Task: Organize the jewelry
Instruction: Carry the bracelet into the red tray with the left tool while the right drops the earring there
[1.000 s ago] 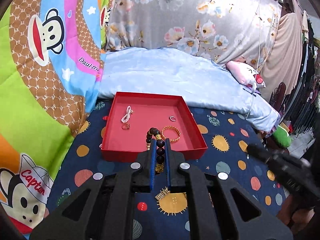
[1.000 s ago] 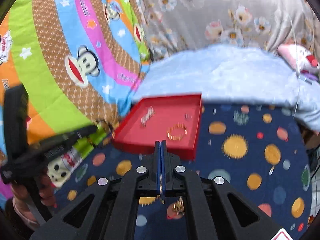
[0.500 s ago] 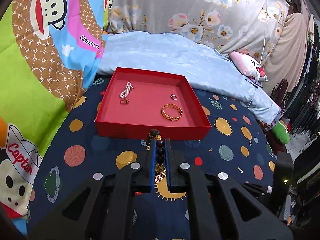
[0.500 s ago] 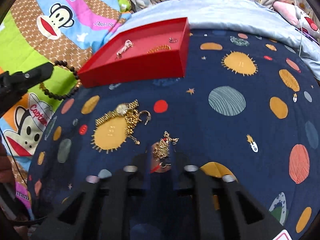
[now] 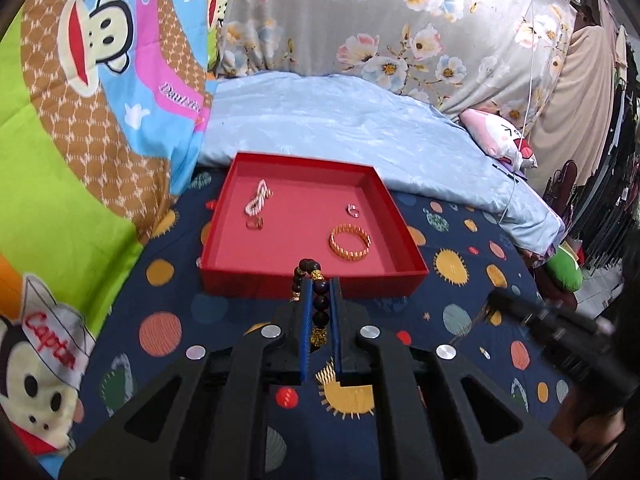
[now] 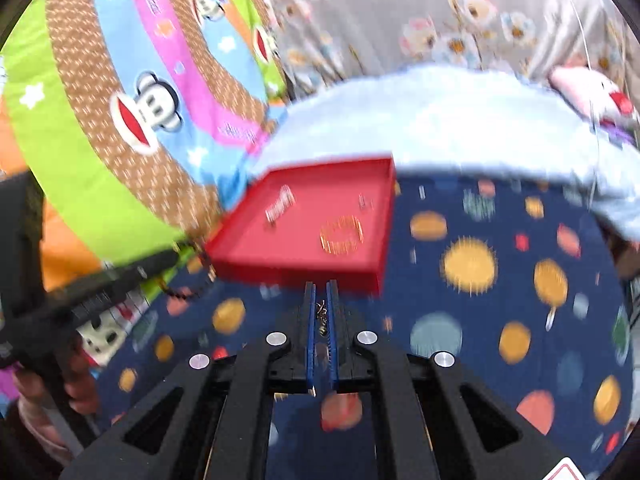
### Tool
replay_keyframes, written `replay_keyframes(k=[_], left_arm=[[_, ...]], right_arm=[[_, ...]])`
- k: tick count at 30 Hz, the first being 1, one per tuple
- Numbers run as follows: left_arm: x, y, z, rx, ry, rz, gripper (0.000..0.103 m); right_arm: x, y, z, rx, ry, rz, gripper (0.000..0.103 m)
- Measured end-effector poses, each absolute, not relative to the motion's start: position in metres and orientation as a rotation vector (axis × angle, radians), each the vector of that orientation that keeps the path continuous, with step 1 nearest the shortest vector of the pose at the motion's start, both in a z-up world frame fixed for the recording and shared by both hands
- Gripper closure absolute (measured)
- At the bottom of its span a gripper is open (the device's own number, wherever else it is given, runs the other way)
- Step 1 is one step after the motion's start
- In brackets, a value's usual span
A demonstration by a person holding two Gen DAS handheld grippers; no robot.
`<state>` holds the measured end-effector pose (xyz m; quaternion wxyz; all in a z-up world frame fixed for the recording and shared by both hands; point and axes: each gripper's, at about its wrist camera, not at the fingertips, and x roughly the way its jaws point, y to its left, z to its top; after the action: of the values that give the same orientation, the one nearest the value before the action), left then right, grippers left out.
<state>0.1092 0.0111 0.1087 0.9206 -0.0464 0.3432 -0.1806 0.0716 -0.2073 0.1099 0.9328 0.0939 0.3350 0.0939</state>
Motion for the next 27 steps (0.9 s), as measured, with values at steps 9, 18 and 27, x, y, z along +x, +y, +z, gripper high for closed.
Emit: replay_keyframes(k=[9, 18, 27], left_arm=[[0.156, 0.011, 0.144, -0.076, 0.646, -0.375, 0.096], [0.227, 0.008, 0.149, -0.087, 0.656, -0.365, 0.096], [0.289, -0.010, 0.119, -0.081, 0.735, -0.347, 0.096]], right_arm=[[0.127, -0.201, 0.176, 0.163, 0.551, 0.240, 0.099], [0.209, -0.196, 0.174, 0.154, 0.555, 0.248, 0.099], [0.282, -0.180, 0.135, 0.126, 0.621, 0.234, 0.098]])
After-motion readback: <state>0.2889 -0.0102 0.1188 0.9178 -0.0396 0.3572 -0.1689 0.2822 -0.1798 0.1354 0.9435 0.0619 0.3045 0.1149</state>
